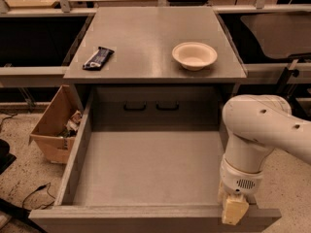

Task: Open top drawer

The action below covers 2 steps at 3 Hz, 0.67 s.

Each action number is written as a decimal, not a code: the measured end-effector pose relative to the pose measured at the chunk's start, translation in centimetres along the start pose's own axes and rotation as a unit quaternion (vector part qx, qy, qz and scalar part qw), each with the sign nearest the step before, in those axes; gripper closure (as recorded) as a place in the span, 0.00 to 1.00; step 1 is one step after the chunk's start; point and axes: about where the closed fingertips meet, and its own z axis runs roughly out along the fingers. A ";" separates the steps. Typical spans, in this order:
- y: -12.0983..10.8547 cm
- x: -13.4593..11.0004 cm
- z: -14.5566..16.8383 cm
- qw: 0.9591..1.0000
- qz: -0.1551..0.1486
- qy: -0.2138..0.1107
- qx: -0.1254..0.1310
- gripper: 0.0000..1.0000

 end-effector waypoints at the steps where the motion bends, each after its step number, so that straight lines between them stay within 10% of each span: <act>1: 0.0 0.0 0.0 1.000 0.000 0.000 0.000 0.35; 2: 0.0 0.0 0.0 1.000 0.000 0.000 0.000 0.11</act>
Offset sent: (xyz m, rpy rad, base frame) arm 0.0000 0.0000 0.0000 0.0000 0.0000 0.0000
